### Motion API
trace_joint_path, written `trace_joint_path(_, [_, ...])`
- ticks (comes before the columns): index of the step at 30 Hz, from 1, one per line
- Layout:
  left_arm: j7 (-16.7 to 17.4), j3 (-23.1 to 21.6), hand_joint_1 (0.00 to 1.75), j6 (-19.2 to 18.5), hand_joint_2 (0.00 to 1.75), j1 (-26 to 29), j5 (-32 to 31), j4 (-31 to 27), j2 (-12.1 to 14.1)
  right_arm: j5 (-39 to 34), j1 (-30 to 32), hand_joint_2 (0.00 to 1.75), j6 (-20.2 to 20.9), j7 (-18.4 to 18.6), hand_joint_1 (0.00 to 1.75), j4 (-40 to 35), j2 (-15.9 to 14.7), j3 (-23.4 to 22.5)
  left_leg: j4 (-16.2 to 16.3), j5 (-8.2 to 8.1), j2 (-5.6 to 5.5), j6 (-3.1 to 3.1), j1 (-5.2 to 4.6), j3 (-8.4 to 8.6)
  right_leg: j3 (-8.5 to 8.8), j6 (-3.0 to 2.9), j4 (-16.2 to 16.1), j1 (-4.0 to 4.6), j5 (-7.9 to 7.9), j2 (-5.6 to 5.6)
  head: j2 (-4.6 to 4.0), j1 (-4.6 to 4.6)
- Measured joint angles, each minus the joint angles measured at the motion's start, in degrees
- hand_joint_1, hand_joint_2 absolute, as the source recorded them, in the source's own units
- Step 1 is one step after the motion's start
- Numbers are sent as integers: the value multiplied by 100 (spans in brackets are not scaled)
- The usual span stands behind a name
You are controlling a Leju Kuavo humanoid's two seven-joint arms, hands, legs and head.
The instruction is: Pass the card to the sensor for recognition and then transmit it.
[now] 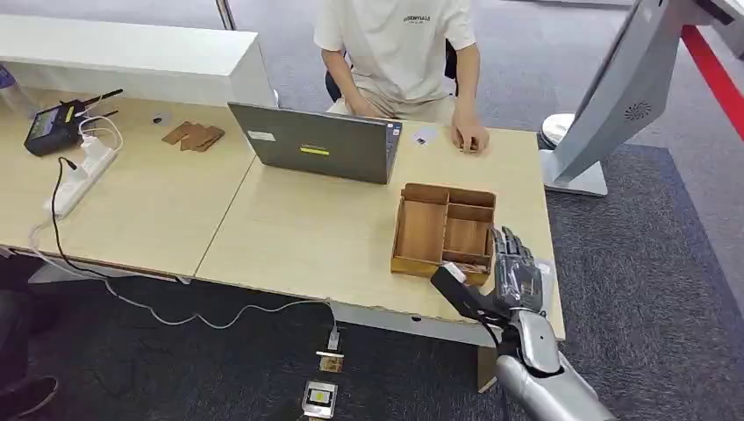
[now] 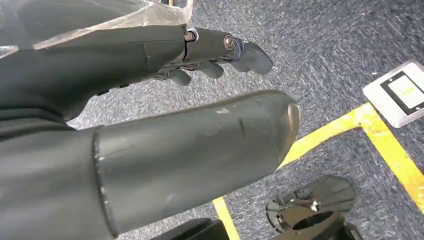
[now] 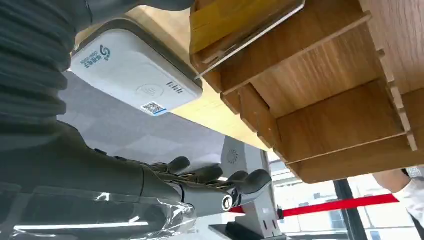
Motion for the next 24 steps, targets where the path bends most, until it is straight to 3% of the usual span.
trace_joint_path(7, [0,0,0,17,0,18,-9,0,-2,-7,-2,175,-218,-116,0,229,87,-96,0,0,0,0,0,0,0,0,0,0,0,0,0,-2])
trace_joint_path(20, [-2,4,0,15,0,14,-81,0,-7,-26,-32,175,-249,-173,0,496,177,-146,0,0,0,0,0,1,0,0,0,0,0,0,0,0])
trace_joint_path(21, [0,4,0,13,0,12,-83,0,-7,-26,-32,175,-253,-173,35,511,181,-146,0,0,0,0,0,1,0,0,0,0,0,0,0,0])
trace_joint_path(22, [0,4,0,13,0,10,-85,0,-7,-26,-32,175,-253,-173,150,522,181,-146,0,0,0,0,0,0,0,0,0,0,0,0,0,0])
trace_joint_path(24, [0,4,0,13,0,10,-87,0,-7,-26,-31,175,-253,-173,175,546,186,-146,0,0,0,0,0,0,0,0,0,0,0,0,0,0])
